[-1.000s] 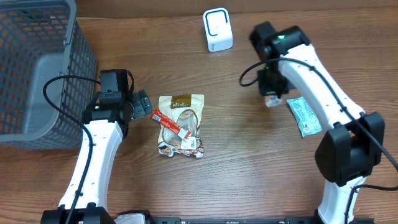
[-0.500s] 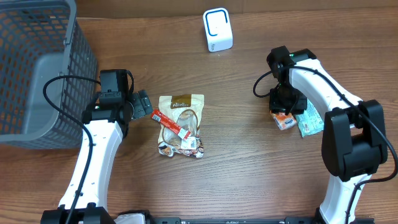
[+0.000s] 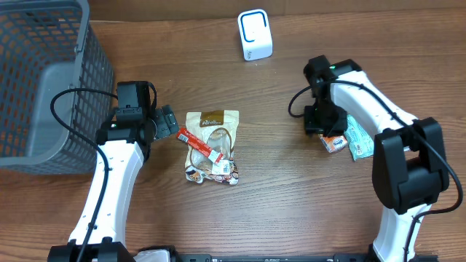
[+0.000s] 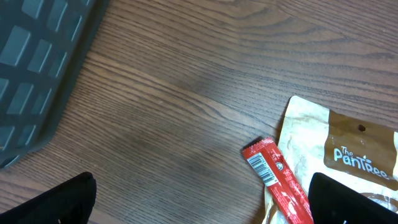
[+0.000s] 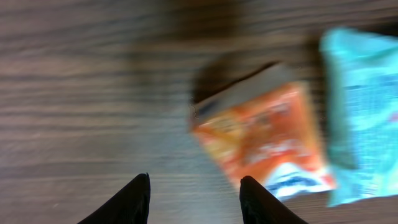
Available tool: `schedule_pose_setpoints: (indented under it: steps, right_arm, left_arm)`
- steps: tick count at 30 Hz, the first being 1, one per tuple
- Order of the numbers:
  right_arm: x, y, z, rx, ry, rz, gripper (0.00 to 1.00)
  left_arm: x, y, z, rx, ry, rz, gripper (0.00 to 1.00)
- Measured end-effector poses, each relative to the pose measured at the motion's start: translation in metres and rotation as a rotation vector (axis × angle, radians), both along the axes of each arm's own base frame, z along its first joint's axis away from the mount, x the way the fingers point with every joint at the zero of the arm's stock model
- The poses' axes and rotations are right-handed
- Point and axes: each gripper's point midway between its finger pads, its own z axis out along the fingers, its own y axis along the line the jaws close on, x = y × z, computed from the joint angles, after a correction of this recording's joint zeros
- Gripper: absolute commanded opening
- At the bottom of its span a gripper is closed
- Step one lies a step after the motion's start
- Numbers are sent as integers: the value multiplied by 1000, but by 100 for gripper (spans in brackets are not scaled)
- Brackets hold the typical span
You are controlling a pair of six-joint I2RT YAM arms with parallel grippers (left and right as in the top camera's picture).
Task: Scan the item barcode
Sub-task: 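Lower the tissue pack beside the mint-green snack and release it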
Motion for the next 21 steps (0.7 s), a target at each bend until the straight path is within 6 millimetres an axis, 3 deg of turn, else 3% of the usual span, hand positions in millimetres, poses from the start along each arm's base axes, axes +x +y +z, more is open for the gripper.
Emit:
schedule_pose_setpoints:
  steps: [8, 14, 21]
  right_arm:
    - [-4, 27, 0, 43, -10, 56, 47]
    - [5, 30, -3, 56, -47, 44, 47]
    - [-4, 19, -21, 9, -39, 46, 47]
  left_arm:
    - [0, 0, 0, 0, 0, 0, 100]
    - [0, 0, 0, 0, 0, 0, 100]
    - [0, 0, 0, 0, 0, 0, 100]
